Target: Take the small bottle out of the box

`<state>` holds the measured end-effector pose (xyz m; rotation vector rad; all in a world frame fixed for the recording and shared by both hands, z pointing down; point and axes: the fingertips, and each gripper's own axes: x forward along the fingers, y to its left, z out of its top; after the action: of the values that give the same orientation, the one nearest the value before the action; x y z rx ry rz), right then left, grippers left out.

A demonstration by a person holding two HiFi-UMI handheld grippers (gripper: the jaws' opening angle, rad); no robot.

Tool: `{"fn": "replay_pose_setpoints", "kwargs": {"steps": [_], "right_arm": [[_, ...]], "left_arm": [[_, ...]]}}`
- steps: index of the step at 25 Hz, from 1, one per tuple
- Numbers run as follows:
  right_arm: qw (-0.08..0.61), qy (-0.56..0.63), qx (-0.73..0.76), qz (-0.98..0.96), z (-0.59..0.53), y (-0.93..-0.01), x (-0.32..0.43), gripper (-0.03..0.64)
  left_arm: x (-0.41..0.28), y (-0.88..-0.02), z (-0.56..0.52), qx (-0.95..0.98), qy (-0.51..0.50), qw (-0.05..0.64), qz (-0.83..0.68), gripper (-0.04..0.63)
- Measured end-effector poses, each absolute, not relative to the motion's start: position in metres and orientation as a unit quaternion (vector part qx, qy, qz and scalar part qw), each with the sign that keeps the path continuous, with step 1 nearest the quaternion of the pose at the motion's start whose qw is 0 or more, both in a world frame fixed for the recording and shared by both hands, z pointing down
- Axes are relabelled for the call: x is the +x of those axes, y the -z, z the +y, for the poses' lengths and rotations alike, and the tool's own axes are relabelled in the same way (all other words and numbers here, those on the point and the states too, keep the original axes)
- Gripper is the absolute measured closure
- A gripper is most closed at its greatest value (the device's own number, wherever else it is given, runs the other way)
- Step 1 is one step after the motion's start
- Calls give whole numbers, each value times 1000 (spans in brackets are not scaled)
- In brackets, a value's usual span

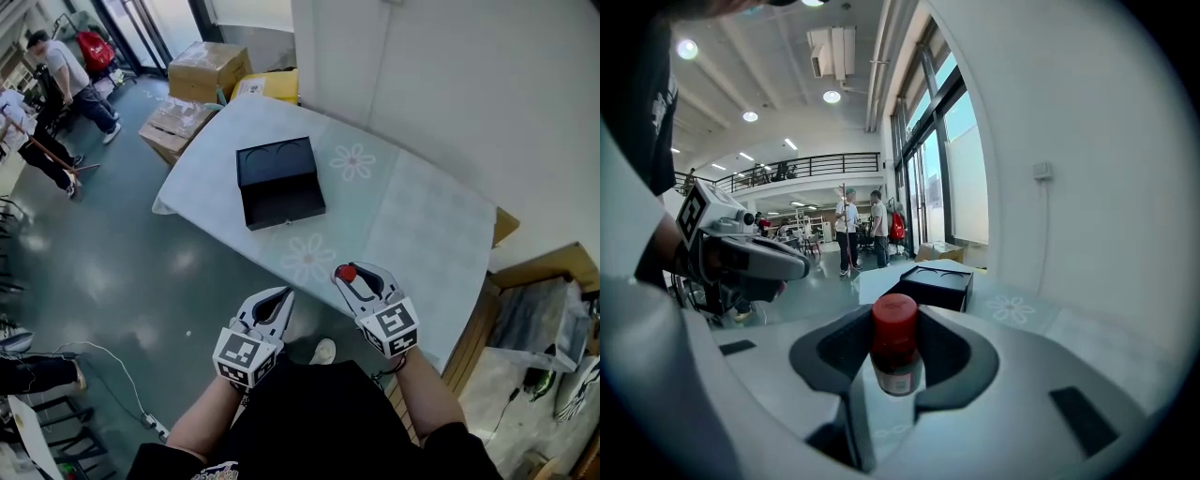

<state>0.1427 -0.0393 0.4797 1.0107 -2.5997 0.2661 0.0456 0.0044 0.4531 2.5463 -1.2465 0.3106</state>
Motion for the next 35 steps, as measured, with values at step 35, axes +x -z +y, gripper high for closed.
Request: {"fn": "replay_pose_setpoints", "kwargs": {"steps": [35], "right_arm": [[151, -97, 391, -903, 41, -449, 33, 456]], "left_arm": [[-42, -442, 55, 911, -93, 137, -377, 568]]}}
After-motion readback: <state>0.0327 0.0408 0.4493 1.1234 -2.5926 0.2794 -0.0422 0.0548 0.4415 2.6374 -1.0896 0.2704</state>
